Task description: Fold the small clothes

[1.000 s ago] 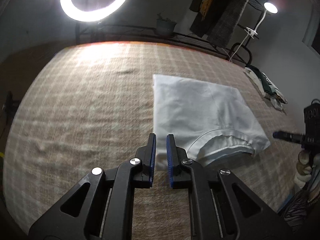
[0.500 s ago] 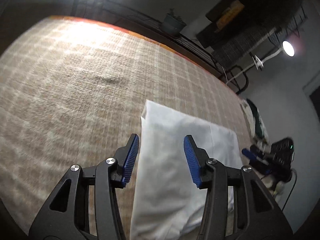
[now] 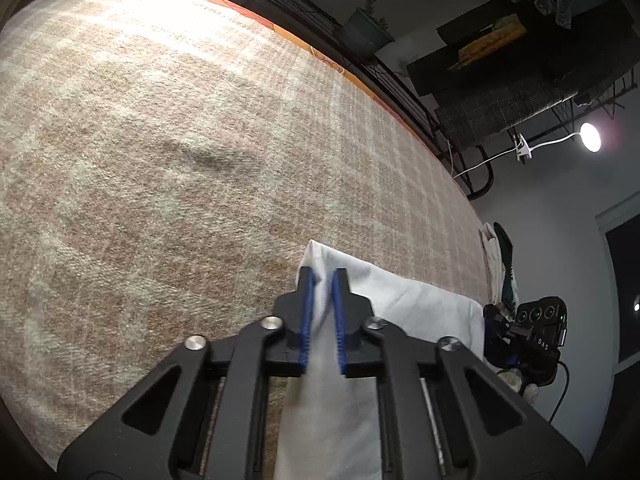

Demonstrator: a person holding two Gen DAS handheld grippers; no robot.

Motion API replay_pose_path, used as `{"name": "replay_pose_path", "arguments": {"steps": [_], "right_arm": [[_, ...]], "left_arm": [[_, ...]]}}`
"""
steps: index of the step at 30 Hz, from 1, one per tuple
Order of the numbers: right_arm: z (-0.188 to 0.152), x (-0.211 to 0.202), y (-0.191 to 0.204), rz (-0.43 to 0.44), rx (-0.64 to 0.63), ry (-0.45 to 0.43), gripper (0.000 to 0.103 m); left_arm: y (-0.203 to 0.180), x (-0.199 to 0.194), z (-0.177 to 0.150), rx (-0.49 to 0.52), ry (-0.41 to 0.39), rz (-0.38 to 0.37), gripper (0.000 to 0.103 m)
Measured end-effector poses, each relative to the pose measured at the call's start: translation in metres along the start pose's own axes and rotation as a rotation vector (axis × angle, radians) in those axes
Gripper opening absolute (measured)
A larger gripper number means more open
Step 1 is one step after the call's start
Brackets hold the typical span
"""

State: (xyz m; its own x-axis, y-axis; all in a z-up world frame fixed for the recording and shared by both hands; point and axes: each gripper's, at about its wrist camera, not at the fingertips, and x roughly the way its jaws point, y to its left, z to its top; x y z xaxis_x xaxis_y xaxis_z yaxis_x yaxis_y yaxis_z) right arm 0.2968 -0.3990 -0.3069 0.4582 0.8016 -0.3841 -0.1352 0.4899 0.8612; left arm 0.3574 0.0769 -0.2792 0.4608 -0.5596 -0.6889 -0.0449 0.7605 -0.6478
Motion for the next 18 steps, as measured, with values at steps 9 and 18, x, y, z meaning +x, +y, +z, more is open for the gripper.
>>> {"name": "replay_pose_path", "arguments": {"steps": [9,18], "right_arm": [[0.004,0.007,0.028,-0.297,-0.117,-0.063,0.005],[0.003,-0.002,0.082,-0.385,-0.310,-0.047,0.030]], "left_arm": [[-0.004,-0.023,-0.002,0.119,-0.141,0.206,0.000],[-0.051,-0.042,-0.023,0.305,-0.112,0.207,0.013]]}}
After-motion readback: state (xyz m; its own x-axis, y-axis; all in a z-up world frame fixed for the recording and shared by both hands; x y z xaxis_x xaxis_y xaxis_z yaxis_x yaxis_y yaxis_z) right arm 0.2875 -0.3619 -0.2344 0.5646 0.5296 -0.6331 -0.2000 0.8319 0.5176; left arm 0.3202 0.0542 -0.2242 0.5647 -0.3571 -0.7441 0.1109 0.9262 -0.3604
